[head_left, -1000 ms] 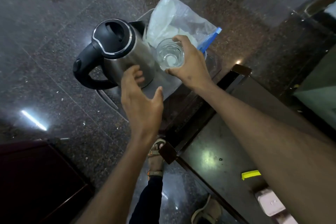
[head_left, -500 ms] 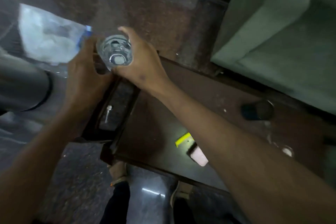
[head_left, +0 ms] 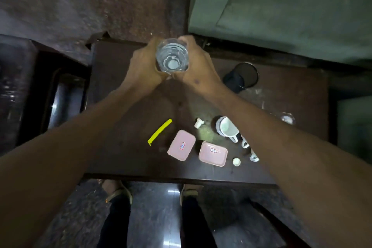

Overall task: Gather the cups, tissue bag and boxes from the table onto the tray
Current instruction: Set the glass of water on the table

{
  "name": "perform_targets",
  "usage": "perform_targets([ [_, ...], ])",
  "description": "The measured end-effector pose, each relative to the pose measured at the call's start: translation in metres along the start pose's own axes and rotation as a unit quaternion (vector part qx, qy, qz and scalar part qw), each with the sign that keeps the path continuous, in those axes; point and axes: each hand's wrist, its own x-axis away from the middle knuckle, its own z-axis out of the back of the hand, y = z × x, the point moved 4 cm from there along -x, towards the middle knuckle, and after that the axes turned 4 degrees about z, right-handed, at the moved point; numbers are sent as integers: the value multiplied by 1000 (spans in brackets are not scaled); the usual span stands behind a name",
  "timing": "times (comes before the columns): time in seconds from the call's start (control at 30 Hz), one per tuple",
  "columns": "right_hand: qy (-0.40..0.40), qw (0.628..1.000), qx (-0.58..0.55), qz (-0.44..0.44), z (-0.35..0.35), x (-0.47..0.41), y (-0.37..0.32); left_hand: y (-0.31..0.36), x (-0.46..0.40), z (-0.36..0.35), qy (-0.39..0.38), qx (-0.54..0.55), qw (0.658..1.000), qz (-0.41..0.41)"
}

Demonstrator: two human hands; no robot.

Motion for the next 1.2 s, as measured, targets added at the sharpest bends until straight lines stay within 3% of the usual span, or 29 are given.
perform_targets([
  [0.43,31,995,43,-84,-4,21,103,7,-27,-96,-112,-64,991,-19],
  [0.93,1,994,55,-97,-1,21,101,11,-26,-97,-121,-81,989,2],
  [1.2,-3,997,62,-54,23,28,97,18,-26,-75,-113,-70,991,-8],
])
